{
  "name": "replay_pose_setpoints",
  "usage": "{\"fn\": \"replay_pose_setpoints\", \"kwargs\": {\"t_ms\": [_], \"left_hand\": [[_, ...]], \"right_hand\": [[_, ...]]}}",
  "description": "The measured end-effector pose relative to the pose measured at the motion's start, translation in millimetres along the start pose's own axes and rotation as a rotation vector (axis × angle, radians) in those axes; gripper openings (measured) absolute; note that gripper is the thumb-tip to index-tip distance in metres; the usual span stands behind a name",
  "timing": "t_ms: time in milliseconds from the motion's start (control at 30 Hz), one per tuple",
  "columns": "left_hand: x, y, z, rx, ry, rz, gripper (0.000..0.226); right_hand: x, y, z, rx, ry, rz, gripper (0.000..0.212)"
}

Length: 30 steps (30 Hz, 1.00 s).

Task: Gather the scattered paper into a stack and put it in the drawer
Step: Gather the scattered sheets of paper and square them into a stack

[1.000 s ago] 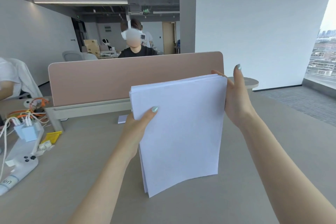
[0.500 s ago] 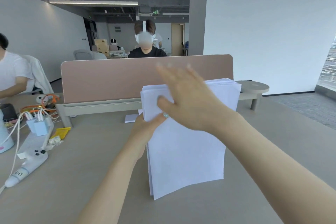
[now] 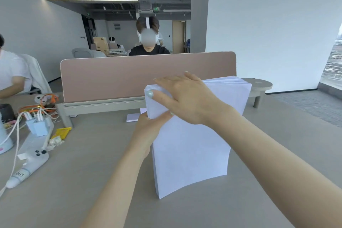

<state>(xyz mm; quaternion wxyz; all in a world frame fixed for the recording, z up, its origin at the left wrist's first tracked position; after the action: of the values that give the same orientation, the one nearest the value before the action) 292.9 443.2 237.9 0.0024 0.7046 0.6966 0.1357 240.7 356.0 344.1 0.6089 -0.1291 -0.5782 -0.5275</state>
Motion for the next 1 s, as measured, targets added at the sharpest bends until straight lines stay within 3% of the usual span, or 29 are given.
{"fn": "replay_pose_setpoints", "kwargs": {"t_ms": [133, 233, 333, 433, 467, 600, 633, 767, 900, 1000], "left_hand": [[1.8, 0.7, 9.6, 0.039, -0.067, 0.004, 0.006], [1.6, 1.9, 8.0, 0.027, -0.067, 0.020, 0.022], [0.6, 4.2, 7.8, 0.023, -0.093, 0.010, 0.030], [-0.7, 3.2, 13.1, -0.020, -0.151, -0.012, 0.010], [-2.0, 0.5, 15.6, -0.045, -0.157, -0.013, 0.008], [-14.5, -16.4, 51.0, -0.062, -0.156, -0.059, 0.009], [-16.4, -20.5, 63.2, -0.046, -0.145, -0.092, 0.009], [-14.1, -26.1, 78.9, -0.032, -0.084, -0.218, 0.016], [-6.7, -11.9, 60.0, -0.094, -0.044, -0.257, 0.018], [-8.7, -5.5, 49.1, -0.121, -0.056, -0.194, 0.027]], "right_hand": [[36.7, -31.3, -62.7, -0.102, -0.099, -0.169, 0.072], [65.4, -60.4, -114.7, -0.196, -0.018, -0.270, 0.072], [66.5, -75.7, -147.2, -0.275, 0.378, -0.297, 0.044], [27.3, -74.8, -158.7, -0.288, 0.887, -0.284, 0.019], [10.7, -74.3, -161.9, -0.304, 0.993, -0.294, 0.021], [-50.5, -80.1, -177.4, -0.470, 1.364, -0.301, 0.079], [-61.0, -83.6, -179.7, -0.512, 1.401, -0.292, 0.079], [-75.6, -90.5, -181.9, -0.574, 1.412, -0.348, 0.041], [-52.9, -83.2, -176.2, -0.461, 1.388, -0.430, 0.028], [-46.5, -81.7, -178.6, -0.420, 1.412, -0.420, 0.028]]}}
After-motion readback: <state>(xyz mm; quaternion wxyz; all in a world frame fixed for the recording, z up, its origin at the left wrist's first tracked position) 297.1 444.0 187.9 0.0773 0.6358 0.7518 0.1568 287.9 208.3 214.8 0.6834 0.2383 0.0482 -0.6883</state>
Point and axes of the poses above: each hand's wrist, its own y-axis towards the middle knuckle, its own x-axis out of the back of the hand, z = x × y, the point moved 7 cm from there along y, towards the middle knuckle, and after that the axes turned 15 degrees about y, right-handed, at the moved point
